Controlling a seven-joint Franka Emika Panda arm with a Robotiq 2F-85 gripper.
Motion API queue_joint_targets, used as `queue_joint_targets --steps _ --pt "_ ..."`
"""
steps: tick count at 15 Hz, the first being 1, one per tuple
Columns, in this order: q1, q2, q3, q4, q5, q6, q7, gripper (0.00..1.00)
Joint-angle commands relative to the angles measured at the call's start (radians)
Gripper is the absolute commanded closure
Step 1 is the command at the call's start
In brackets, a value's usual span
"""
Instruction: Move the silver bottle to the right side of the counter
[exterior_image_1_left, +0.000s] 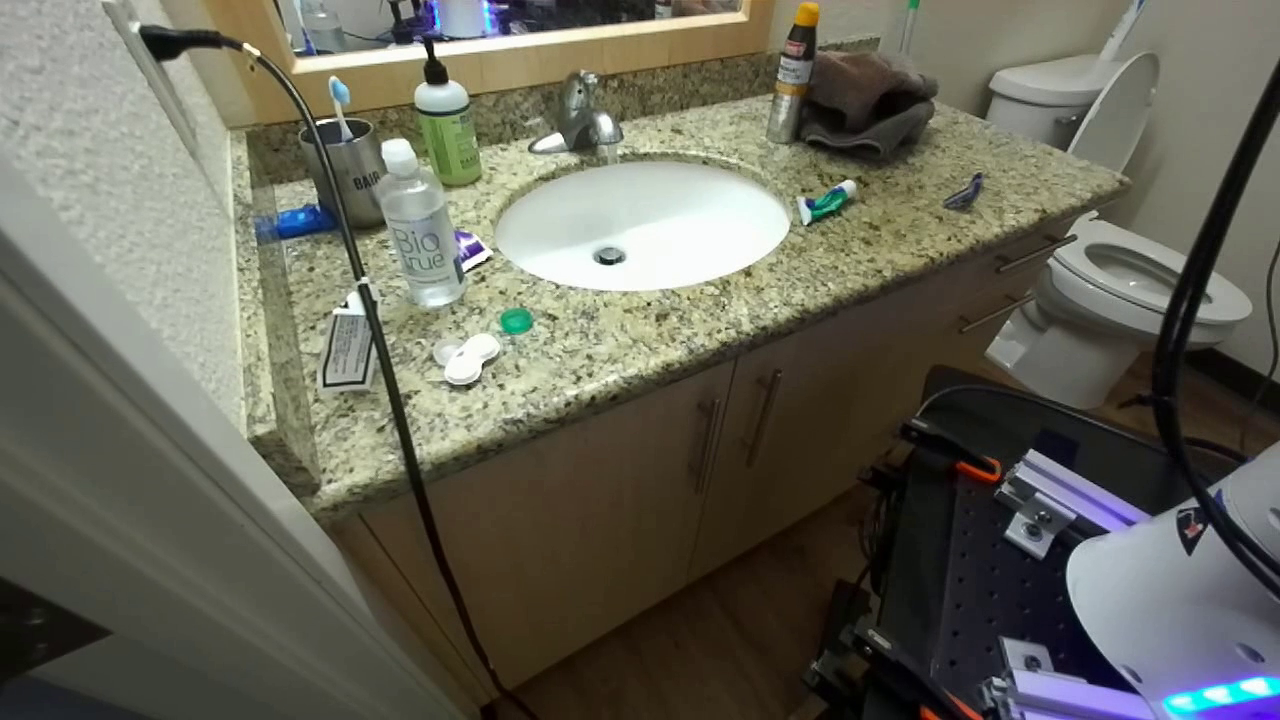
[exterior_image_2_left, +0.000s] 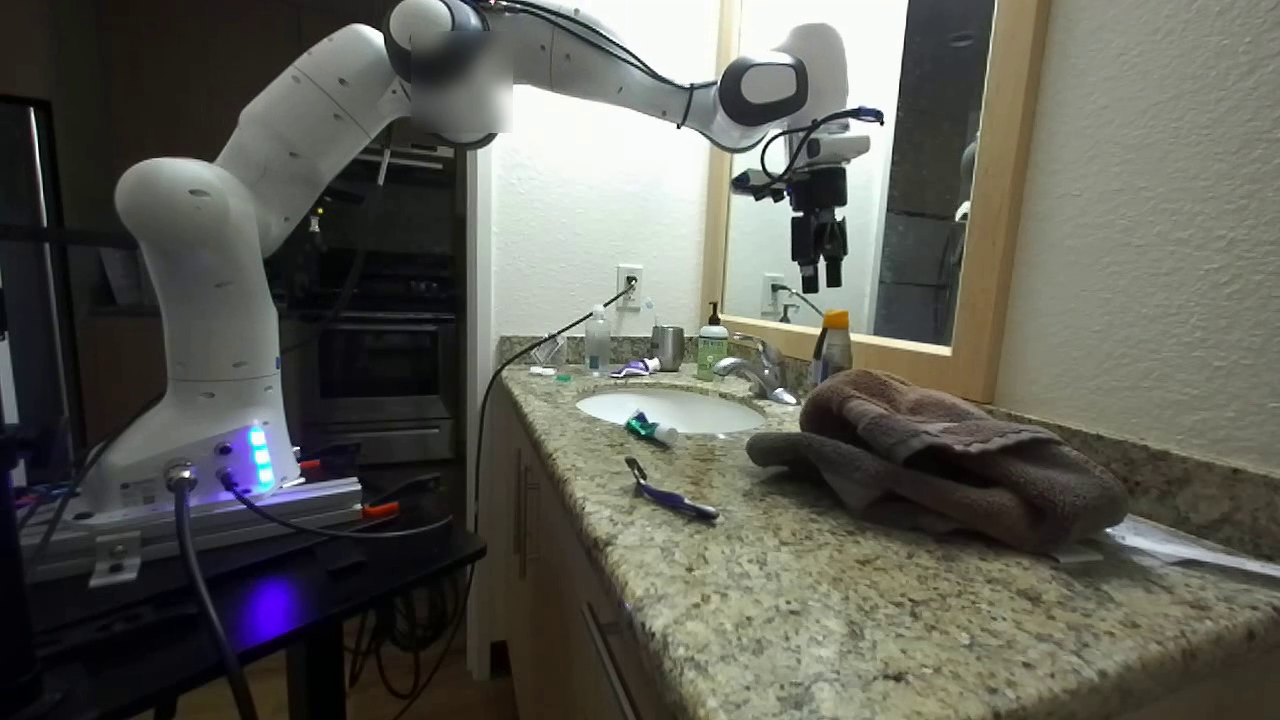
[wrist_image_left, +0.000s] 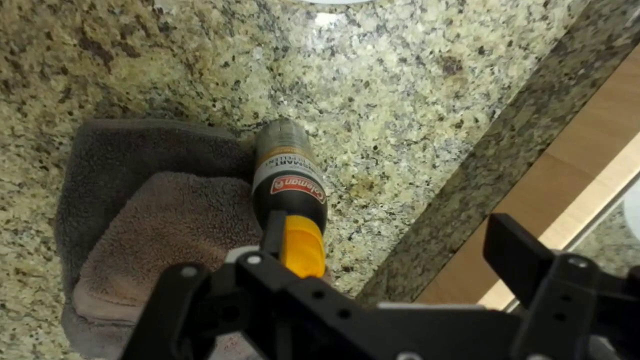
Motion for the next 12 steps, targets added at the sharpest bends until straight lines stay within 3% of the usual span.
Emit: queue_joint_targets --steps 1,5,12 --pt "0.004 0.065 -0.008 0.078 -0.066 -0.059 0.121 0.0" --pt "0.049 -0.023 -0.017 -0.017 -0.096 -0.137 0.147 0.0" --pt "0.079 -0.006 -0.058 -0.023 -0.152 -0.037 0.297 0.0"
